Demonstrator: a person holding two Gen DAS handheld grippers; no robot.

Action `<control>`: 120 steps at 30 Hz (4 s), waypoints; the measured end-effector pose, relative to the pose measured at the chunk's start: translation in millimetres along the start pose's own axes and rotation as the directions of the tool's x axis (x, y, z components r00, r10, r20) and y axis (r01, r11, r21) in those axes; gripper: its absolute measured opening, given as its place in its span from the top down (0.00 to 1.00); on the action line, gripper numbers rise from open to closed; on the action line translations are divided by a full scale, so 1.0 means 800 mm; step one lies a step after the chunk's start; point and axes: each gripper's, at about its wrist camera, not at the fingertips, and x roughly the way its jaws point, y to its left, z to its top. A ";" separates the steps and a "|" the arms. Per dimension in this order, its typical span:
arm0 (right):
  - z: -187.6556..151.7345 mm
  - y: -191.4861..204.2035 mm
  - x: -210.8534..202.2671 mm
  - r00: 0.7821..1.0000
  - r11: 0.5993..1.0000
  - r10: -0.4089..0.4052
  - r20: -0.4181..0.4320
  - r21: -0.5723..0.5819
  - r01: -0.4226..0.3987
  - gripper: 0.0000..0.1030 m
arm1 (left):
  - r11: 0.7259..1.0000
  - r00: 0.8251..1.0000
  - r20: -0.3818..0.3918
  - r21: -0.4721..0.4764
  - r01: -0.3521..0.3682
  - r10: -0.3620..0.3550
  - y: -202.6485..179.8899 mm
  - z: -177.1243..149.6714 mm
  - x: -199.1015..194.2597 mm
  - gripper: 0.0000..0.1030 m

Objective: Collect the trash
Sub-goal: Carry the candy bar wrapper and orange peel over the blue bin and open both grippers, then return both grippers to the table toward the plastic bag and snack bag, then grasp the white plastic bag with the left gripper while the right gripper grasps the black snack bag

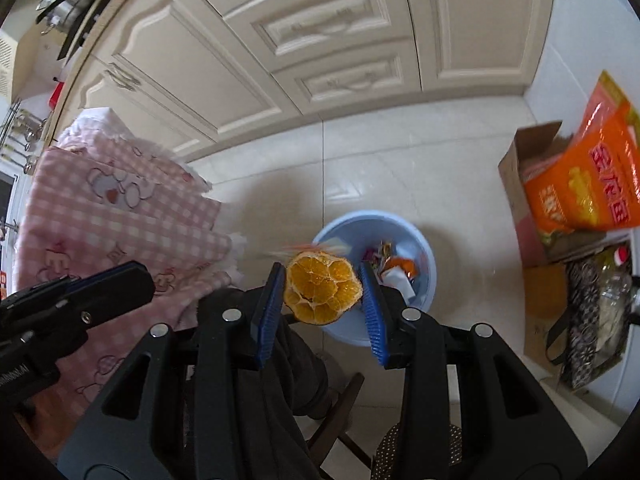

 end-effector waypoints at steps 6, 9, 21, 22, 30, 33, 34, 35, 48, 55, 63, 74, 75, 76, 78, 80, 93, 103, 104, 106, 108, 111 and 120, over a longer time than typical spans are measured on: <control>-0.002 -0.016 0.020 0.999 0.998 -0.036 -0.013 0.045 0.037 0.13 | 0.999 0.999 -0.016 -0.013 -0.038 0.038 0.008 0.009 0.005 0.59; -0.003 -0.020 0.021 0.998 0.996 -0.057 -0.018 0.065 0.058 0.06 | 0.996 0.996 0.026 -0.010 -0.085 0.085 0.007 0.013 -0.006 0.26; 0.002 0.002 -0.008 0.997 0.996 -0.075 0.024 0.045 0.073 0.06 | 0.994 0.986 0.129 -0.022 -0.107 0.109 0.002 0.010 -0.067 0.16; 0.003 0.005 -0.013 0.997 0.996 -0.077 0.031 0.040 0.076 0.06 | 0.995 0.984 0.142 -0.020 -0.101 0.103 0.001 0.009 -0.074 0.16; 0.014 0.037 -0.057 0.992 0.997 -0.076 0.104 0.001 0.077 0.06 | 0.996 0.970 0.227 -0.017 -0.082 0.084 -0.004 0.003 -0.126 0.16; 0.019 0.058 -0.078 0.988 0.997 -0.066 0.140 -0.026 0.071 0.06 | 0.996 0.958 0.275 -0.018 -0.085 0.087 -0.001 -0.003 -0.153 0.16; 0.021 0.064 -0.083 0.987 0.997 -0.062 0.149 -0.034 0.068 0.06 | 0.996 0.953 0.290 -0.018 -0.089 0.090 -0.001 -0.005 -0.161 0.16; 0.023 0.071 -0.089 0.985 0.997 -0.057 0.161 -0.045 0.065 0.06 | 0.996 0.948 0.306 -0.017 -0.091 0.092 0.001 -0.007 -0.170 0.16; 0.040 0.189 -0.149 0.964 0.980 0.057 0.260 -0.198 -0.005 0.06 | 0.984 0.845 0.505 -0.093 -0.151 0.178 0.041 -0.041 -0.302 0.16; 0.031 0.298 -0.179 0.945 0.929 0.171 0.278 -0.365 -0.061 0.06 | 0.959 0.743 0.610 -0.218 -0.179 0.277 0.092 -0.082 -0.382 0.14; 0.012 0.424 -0.187 0.927 0.834 0.279 0.250 -0.542 -0.105 0.06 | 0.885 0.614 0.643 -0.390 -0.253 0.458 0.162 -0.136 -0.461 0.13; -0.026 0.561 -0.170 0.918 0.705 0.357 0.174 -0.695 -0.143 0.06 | 0.757 0.476 0.594 -0.574 -0.313 0.648 0.252 -0.221 -0.533 0.12; -0.030 0.570 -0.168 0.918 0.696 0.360 0.166 -0.703 -0.146 0.06 | 0.747 0.471 0.587 -0.587 -0.312 0.658 0.259 -0.229 -0.536 0.12; -0.033 0.581 -0.164 0.919 0.685 0.363 0.156 -0.712 -0.150 0.06 | 0.731 0.463 0.575 -0.607 -0.311 0.675 0.270 -0.239 -0.542 0.12; -0.041 0.598 -0.154 0.922 0.669 0.362 0.139 -0.727 -0.153 0.06 | 0.701 0.447 0.552 -0.638 -0.317 0.704 0.290 -0.256 -0.548 0.11; -0.051 0.619 -0.142 0.925 0.647 0.363 0.115 -0.745 -0.161 0.06 | 0.673 0.437 0.525 -0.663 -0.328 0.730 0.308 -0.270 -0.552 0.11; -0.123 0.712 -0.022 0.965 0.491 0.255 -0.057 -0.852 -0.180 0.06 | 0.605 0.541 0.390 -0.737 -0.302 0.745 0.466 -0.305 -0.510 0.11; -0.156 0.769 0.070 0.973 0.364 0.181 -0.143 -0.909 -0.201 0.06 | 0.636 0.611 0.411 -0.744 -0.203 0.676 0.542 -0.286 -0.464 0.11; -0.157 0.773 0.078 0.974 0.358 0.175 -0.146 -0.912 -0.201 0.06 | 0.641 0.620 0.413 -0.742 -0.197 0.667 0.545 -0.285 -0.458 0.11; -0.156 0.778 0.087 0.969 0.350 0.182 -0.168 -0.910 -0.223 0.06 | 0.644 0.649 0.403 -0.744 -0.179 0.646 0.553 -0.283 -0.452 0.12; -0.156 0.778 0.091 0.966 0.352 0.202 -0.162 -0.908 -0.226 0.06 | 0.647 0.661 0.413 -0.749 -0.143 0.626 0.560 -0.286 -0.450 0.27; -0.151 0.774 0.086 0.961 0.377 0.230 -0.154 -0.896 -0.234 0.26 | 0.659 0.671 0.435 -0.744 -0.107 0.600 0.564 -0.289 -0.447 0.42; -0.141 0.743 0.065 0.949 0.402 0.241 -0.205 -0.869 -0.290 0.54 | 0.651 0.642 0.426 -0.744 -0.153 0.637 0.539 -0.295 -0.452 0.57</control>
